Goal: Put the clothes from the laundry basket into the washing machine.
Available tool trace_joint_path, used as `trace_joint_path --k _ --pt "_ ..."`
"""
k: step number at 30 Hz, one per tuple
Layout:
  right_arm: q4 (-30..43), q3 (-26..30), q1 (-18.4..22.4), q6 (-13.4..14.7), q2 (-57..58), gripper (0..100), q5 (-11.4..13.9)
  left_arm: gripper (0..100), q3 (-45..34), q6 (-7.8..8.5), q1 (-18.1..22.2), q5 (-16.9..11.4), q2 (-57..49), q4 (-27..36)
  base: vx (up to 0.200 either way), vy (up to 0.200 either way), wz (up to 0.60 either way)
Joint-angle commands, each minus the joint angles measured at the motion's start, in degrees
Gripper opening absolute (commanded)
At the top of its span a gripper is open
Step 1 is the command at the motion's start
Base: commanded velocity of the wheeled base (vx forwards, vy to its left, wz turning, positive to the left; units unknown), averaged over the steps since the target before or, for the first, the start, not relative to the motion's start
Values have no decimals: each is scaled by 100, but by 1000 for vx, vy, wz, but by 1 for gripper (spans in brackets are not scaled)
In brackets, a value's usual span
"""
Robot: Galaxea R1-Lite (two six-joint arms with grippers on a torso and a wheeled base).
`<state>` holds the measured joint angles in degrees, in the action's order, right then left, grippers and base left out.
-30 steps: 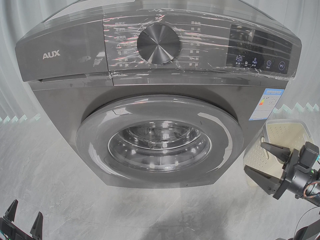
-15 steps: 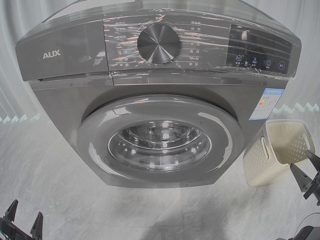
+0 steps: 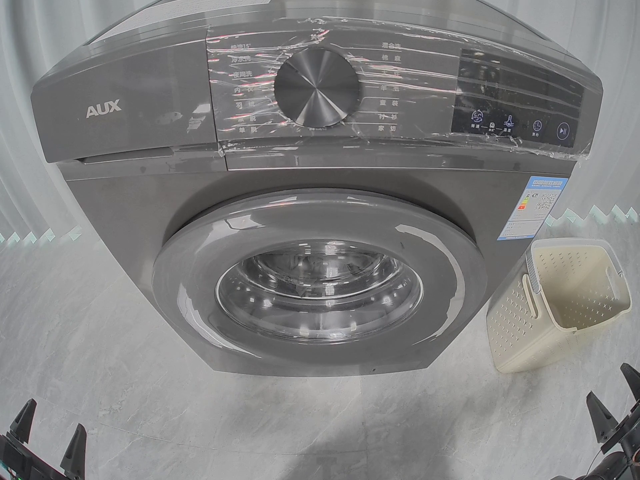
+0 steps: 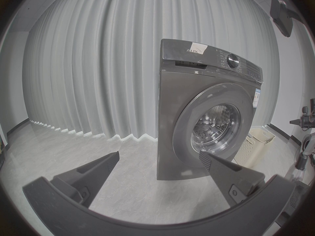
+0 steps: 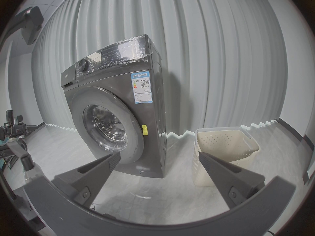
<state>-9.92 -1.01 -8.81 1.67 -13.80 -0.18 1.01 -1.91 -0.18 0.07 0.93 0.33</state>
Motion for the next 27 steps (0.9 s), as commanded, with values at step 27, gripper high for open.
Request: trace_joint_path --k 27 --pt "1001 92 890 -193 1301 100 1 100 -84 -2 1 -7 -84 2 0 0 0"
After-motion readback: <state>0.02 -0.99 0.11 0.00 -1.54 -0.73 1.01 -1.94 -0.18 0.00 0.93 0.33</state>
